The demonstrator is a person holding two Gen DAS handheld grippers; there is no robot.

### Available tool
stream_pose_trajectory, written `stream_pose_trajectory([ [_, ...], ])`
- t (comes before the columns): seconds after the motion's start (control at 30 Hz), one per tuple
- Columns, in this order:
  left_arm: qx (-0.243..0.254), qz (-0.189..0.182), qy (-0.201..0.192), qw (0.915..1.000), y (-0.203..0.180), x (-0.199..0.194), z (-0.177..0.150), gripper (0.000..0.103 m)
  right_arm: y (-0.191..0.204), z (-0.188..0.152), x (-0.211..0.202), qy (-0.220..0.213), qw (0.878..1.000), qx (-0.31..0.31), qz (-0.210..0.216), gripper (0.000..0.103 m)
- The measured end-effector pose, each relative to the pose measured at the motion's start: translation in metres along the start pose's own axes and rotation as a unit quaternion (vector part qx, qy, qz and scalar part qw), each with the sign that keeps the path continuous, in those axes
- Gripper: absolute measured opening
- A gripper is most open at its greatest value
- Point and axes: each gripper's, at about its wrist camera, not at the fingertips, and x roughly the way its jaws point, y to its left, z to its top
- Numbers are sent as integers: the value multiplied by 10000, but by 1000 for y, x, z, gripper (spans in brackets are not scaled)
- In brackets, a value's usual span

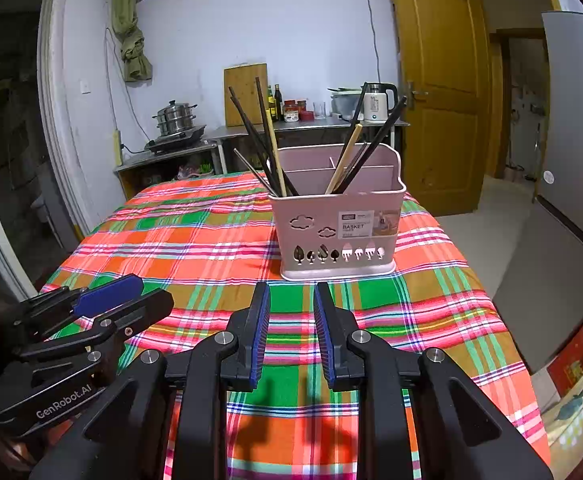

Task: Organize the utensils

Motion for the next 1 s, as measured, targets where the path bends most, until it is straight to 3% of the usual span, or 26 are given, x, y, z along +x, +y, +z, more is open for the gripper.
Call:
stream_pose_trajectory([
  [1.0, 112, 86, -23, 9999, -2, -1, -2, 43, -3, 0, 0, 26, 10000, 0, -15, 23],
])
